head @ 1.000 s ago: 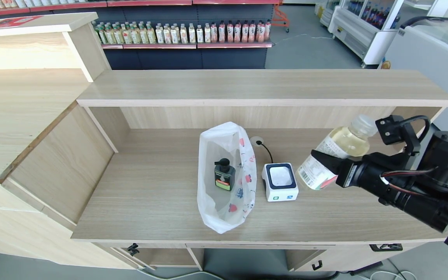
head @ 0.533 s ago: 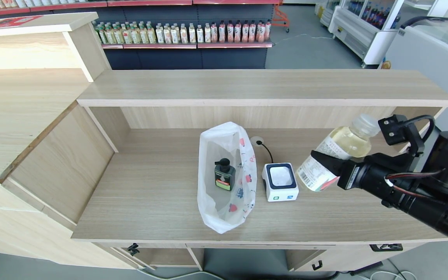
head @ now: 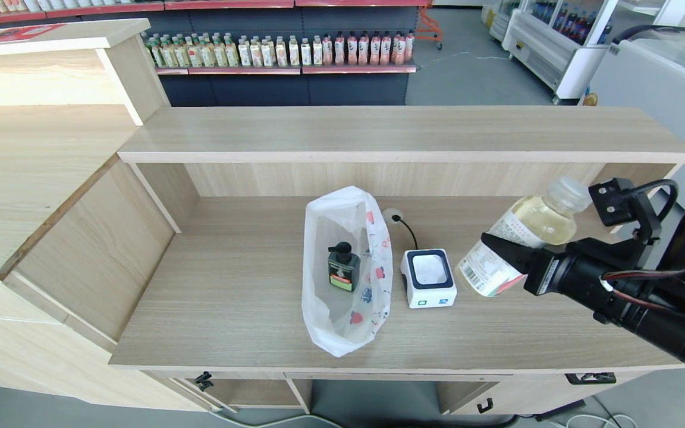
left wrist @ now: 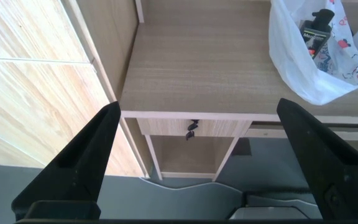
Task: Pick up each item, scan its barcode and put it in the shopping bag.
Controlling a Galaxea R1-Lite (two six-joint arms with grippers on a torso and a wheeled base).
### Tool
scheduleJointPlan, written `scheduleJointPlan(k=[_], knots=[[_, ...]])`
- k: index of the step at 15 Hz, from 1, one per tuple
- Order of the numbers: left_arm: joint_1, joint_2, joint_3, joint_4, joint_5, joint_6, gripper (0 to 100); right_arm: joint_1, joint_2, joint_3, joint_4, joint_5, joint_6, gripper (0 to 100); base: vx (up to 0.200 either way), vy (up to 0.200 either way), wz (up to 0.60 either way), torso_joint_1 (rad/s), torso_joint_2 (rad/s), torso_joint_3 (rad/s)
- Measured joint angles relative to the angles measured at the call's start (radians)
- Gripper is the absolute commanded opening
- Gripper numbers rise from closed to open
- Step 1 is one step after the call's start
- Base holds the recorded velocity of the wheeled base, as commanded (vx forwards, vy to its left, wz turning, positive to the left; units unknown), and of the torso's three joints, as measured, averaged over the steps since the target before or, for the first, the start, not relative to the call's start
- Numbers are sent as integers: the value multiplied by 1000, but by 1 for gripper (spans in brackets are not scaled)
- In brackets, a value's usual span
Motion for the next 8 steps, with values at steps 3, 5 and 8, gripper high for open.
scheduleJointPlan(k=[3,5,8], knots=[[1,0,0,0,0,-1,100,1,-3,10,0,3,1,0,0,200,0,-1,-7,1],[0,0,0,0,0,2,100,1,6,10,4,1,2,0,0,0,0,0,0,0],[0,0,0,0,0,1,100,0,30,4,-2,15,0,0,0,0,0,0,0,0]])
